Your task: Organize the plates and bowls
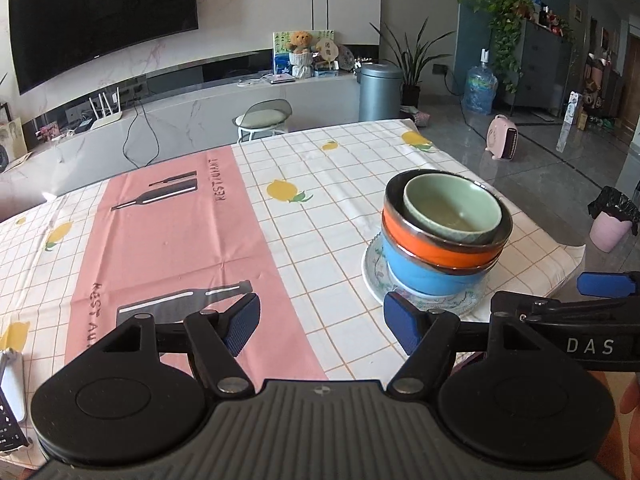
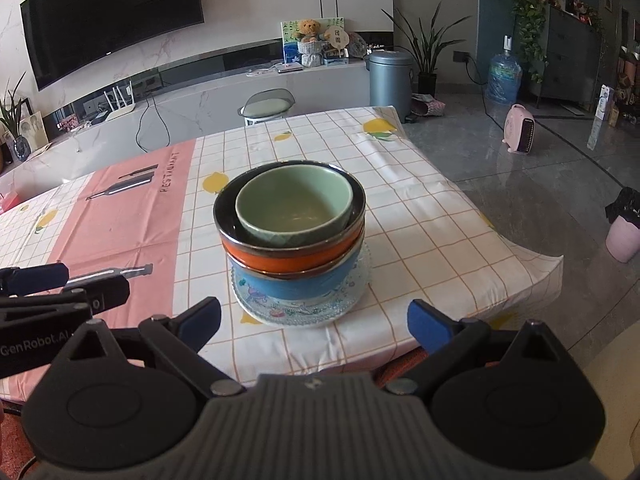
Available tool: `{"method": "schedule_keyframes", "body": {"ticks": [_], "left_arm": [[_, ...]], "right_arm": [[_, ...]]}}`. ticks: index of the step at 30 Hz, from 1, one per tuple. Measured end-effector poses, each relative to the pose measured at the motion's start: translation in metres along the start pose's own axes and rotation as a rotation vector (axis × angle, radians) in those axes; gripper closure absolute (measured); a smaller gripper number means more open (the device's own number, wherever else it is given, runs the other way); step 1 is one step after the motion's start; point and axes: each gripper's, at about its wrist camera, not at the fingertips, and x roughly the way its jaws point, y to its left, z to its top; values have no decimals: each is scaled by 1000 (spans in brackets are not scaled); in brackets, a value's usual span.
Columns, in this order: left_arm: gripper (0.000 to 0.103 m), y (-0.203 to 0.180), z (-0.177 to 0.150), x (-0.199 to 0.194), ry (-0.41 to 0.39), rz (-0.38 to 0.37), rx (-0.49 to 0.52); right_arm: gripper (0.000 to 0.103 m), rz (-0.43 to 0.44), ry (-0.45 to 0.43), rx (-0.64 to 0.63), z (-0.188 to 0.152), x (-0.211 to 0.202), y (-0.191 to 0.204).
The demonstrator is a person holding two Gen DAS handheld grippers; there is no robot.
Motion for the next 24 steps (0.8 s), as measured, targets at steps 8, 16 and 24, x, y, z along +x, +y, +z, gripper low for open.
{"method": "schedule_keyframes", "body": {"ticks": [8,16,24], "left_arm": [[20,4,-13,8,85,46,-49],[20,1,-14,4,79,42,-39],[20,1,-11,5,72,43,-44]], "right_arm": [[5,-11,51,-4,-7,8,3],[5,-19,53,6,-9,8,3],[5,-16,64,9,-9,10,2]]}}
